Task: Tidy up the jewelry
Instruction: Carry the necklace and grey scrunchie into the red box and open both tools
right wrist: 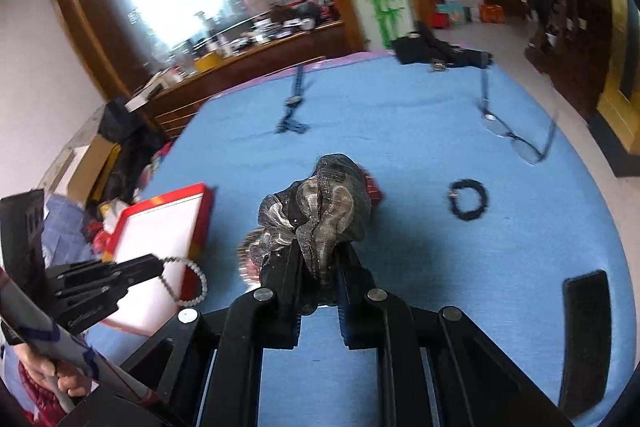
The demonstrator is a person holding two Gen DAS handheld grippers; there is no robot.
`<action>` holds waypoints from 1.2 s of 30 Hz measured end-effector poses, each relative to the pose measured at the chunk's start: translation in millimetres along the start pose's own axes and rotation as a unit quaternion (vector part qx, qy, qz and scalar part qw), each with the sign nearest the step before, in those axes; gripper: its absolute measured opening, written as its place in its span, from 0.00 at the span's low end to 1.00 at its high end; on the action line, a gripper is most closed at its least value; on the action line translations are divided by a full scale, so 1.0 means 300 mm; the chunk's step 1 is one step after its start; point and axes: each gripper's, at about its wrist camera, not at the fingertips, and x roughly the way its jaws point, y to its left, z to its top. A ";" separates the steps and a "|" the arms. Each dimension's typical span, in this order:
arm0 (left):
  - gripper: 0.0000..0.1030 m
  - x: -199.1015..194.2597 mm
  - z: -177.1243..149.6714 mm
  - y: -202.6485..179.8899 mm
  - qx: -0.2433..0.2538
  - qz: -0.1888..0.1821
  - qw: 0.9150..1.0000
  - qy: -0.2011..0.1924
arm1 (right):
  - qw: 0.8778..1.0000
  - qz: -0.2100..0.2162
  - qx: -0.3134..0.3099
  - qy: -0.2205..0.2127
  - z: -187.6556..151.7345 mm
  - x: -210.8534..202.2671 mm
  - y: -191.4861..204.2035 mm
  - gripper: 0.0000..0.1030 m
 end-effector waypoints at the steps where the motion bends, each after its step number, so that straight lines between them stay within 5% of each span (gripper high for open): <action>1: 0.05 -0.011 -0.003 0.018 -0.004 0.004 1.000 -0.003 | 1.000 0.007 -0.007 0.004 0.004 0.011 0.031 0.15; 10: 0.05 -0.097 -0.009 0.300 -0.057 0.059 0.997 -0.013 | 0.995 0.054 -0.066 0.042 0.032 0.158 0.320 0.15; 22: 0.05 -0.052 0.027 0.692 -0.113 0.095 0.989 0.001 | 0.981 0.117 -0.099 0.123 0.062 0.551 0.715 0.15; 36: 0.05 0.099 0.007 0.968 -0.159 0.127 0.979 0.030 | 0.977 0.106 -0.096 0.158 0.062 0.850 0.883 0.16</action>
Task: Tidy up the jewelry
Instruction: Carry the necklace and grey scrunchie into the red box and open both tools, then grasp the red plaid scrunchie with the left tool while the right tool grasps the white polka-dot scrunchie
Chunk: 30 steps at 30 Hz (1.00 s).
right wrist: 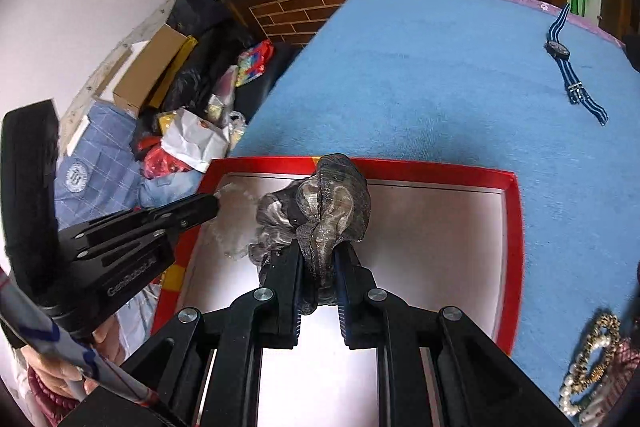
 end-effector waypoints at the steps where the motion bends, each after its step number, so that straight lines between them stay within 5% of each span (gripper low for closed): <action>1: 0.05 0.005 -0.002 0.012 -0.003 -0.001 1.000 0.001 | 1.000 -0.002 0.000 0.002 0.006 0.009 0.001 0.17; 5: 0.05 0.018 -0.006 0.040 -0.009 0.000 1.000 -0.004 | 1.000 -0.018 -0.001 0.002 0.010 0.033 0.002 0.21; 9: 0.07 0.008 -0.009 0.050 -0.010 -0.003 1.000 -0.011 | 1.000 -0.028 0.007 -0.004 0.017 0.017 -0.016 0.47; 11: 0.18 -0.007 -0.011 0.045 -0.009 0.000 1.000 -0.016 | 1.000 -0.021 0.013 -0.007 0.015 -0.004 -0.028 0.59; 30: 0.23 -0.205 -0.147 -0.194 0.024 -0.034 0.998 -0.050 | 0.998 -0.025 0.036 -0.054 -0.160 -0.333 -0.146 0.59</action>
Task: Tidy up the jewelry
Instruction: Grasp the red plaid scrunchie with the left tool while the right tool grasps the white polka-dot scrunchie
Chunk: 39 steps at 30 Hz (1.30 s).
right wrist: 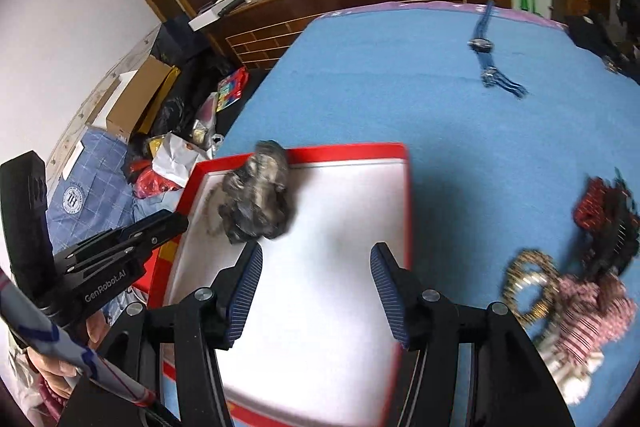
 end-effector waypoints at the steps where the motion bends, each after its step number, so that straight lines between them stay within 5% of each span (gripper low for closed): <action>1: 0.23 -0.005 -0.004 -0.028 0.005 -0.005 1.000 0.000 | 1.000 0.000 0.000 -0.003 -0.009 -0.019 -0.013 0.59; 11: 0.23 -0.018 -0.041 -0.333 0.073 -0.054 0.996 0.010 | 0.997 -0.012 0.051 -0.050 -0.092 -0.260 -0.246 0.59; 21: 0.29 0.043 -0.110 -0.734 0.166 -0.124 0.977 0.046 | 0.984 -0.048 0.144 -0.089 -0.215 -0.466 -0.571 0.59; 26: 0.40 0.107 -0.126 -0.885 0.187 -0.146 0.969 0.073 | 0.979 -0.043 0.180 -0.090 -0.275 -0.502 -0.681 0.59; 33: 0.41 0.256 -0.112 -1.008 0.171 -0.148 0.967 0.121 | 0.975 -0.040 0.199 -0.091 -0.325 -0.513 -0.743 0.59; 36: 0.18 0.294 -0.118 -1.024 0.164 -0.145 0.967 0.130 | 0.975 -0.038 0.202 -0.087 -0.340 -0.507 -0.757 0.59; 39: 0.10 0.271 -0.119 -1.020 0.163 -0.143 0.970 0.113 | 0.975 -0.035 0.205 -0.082 -0.357 -0.499 -0.762 0.59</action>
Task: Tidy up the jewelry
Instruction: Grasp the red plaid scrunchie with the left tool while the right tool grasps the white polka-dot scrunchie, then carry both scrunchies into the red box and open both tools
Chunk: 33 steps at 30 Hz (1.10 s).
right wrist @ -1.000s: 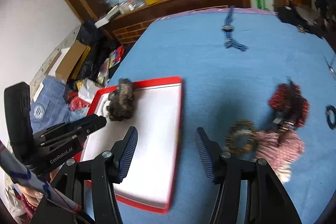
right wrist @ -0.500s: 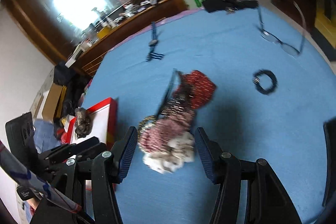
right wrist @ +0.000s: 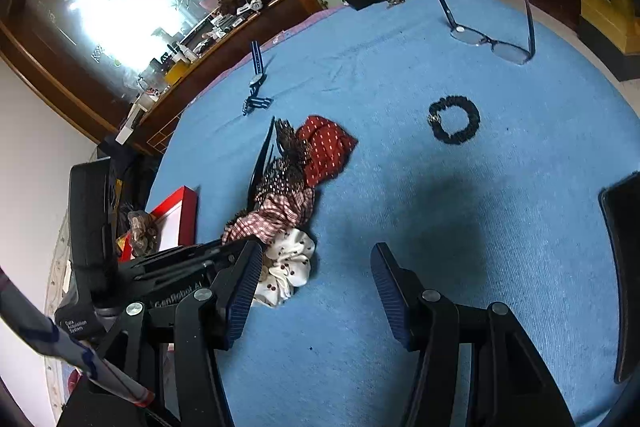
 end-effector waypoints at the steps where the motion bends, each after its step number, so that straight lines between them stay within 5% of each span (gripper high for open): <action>1: 0.10 -0.024 -0.005 -0.002 0.000 0.001 1.000 -0.008 | 1.000 -0.001 0.000 0.002 -0.005 0.005 -0.003 0.59; 13: 0.10 -0.302 -0.052 0.051 -0.008 -0.020 0.995 -0.094 | 0.998 0.015 -0.035 0.058 -0.033 0.186 0.097 0.59; 15: 0.10 -0.318 -0.061 0.065 -0.011 -0.021 0.995 -0.098 | 0.997 0.006 -0.041 0.065 -0.035 0.223 0.112 0.53; 17: 0.10 -0.329 -0.071 0.081 -0.016 -0.023 0.994 -0.101 | 0.996 -0.001 -0.048 0.079 -0.039 0.268 0.123 0.28; 19: 0.10 -0.339 -0.086 0.098 -0.018 -0.022 0.994 -0.103 | 0.995 0.000 -0.057 0.085 -0.052 0.286 0.131 0.15; 23: 0.10 -0.346 -0.105 0.124 -0.025 -0.017 0.994 -0.105 | 0.996 -0.003 -0.065 0.058 -0.052 0.225 0.130 0.08; 33: 0.10 -0.348 -0.106 0.110 -0.024 -0.021 0.994 -0.107 | 0.997 -0.002 -0.074 -0.025 -0.017 -0.001 0.136 0.08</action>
